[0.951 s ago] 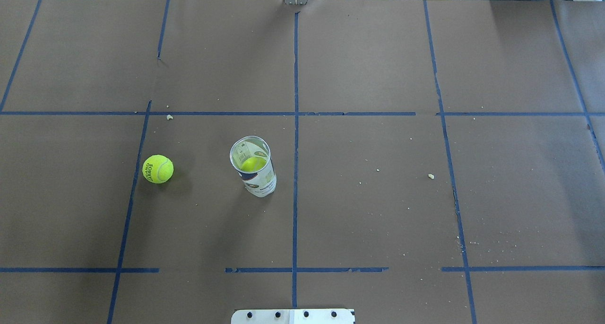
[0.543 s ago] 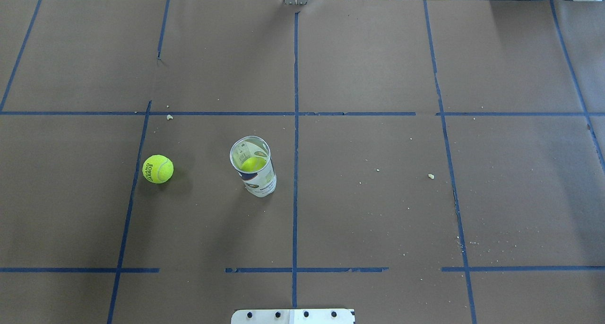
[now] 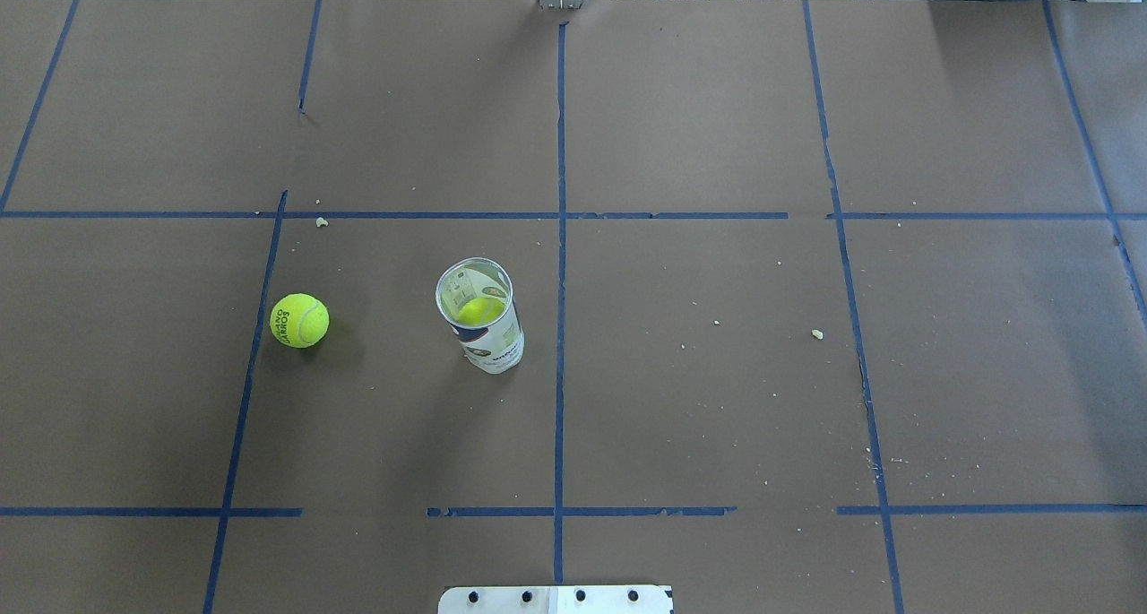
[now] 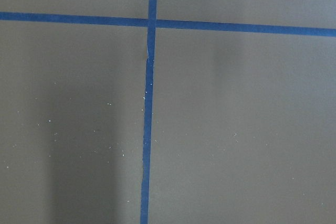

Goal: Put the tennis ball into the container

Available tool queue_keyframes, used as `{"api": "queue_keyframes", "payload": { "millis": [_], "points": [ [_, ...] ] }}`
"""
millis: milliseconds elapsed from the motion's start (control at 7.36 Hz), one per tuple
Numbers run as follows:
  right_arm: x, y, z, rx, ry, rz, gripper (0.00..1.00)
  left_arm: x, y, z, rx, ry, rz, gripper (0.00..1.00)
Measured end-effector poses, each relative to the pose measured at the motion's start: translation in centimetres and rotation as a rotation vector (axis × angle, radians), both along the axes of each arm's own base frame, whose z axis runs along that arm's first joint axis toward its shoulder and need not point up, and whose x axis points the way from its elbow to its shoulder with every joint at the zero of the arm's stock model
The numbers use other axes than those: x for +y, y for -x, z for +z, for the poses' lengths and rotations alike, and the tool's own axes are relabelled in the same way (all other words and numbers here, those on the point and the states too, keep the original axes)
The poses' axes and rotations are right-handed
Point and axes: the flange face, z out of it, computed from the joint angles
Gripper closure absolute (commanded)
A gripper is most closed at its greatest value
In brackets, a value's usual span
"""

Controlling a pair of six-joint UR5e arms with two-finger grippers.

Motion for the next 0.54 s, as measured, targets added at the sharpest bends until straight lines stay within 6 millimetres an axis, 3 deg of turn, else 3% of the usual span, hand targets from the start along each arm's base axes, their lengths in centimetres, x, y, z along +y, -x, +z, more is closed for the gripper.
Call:
{"api": "queue_keyframes", "payload": {
  "millis": [272,543],
  "points": [
    [0.0,0.0,0.0,0.000,0.000,0.000,0.00,-1.4,-0.1,-2.3,-0.001,-0.032,-0.031,0.00],
    [0.0,0.0,0.0,0.000,0.000,0.000,0.00,-2.2,-2.6,-4.0,0.029,-0.041,-0.065,0.00]
  ]
}}
